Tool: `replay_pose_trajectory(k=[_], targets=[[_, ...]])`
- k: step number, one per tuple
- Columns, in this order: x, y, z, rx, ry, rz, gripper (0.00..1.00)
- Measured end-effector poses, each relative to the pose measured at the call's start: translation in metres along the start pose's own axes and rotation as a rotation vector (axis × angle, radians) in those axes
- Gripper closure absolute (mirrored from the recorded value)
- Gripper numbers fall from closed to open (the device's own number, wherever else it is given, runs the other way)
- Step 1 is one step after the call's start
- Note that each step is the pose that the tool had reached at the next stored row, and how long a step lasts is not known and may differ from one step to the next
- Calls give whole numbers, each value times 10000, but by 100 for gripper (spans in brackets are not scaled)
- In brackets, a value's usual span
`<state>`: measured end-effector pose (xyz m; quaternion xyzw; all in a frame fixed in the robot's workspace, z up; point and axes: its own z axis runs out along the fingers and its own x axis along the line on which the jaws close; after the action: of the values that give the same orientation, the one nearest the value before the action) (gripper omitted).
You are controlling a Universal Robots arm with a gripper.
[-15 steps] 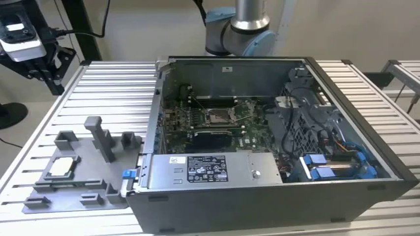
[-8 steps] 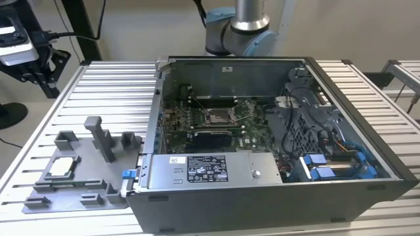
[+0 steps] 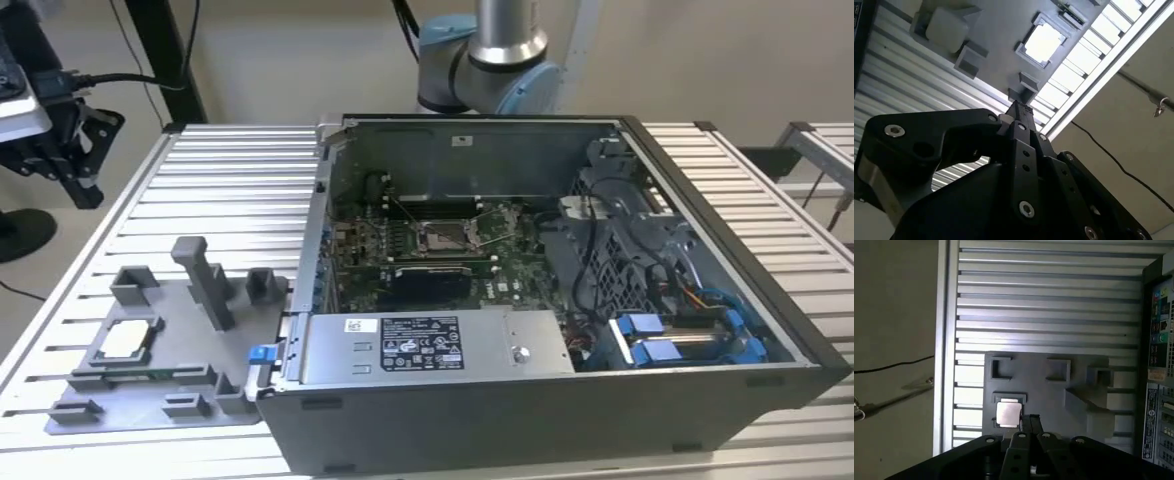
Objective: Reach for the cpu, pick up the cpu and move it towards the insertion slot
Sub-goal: 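Reach for the cpu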
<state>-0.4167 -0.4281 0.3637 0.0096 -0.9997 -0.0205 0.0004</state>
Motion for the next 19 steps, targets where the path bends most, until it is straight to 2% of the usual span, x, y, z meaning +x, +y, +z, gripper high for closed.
replay_pose_trajectory(k=[7, 19], targets=[[64, -104, -4, -5, -1, 0, 100], [64, -105, -4, -11, 0, 0, 100]])
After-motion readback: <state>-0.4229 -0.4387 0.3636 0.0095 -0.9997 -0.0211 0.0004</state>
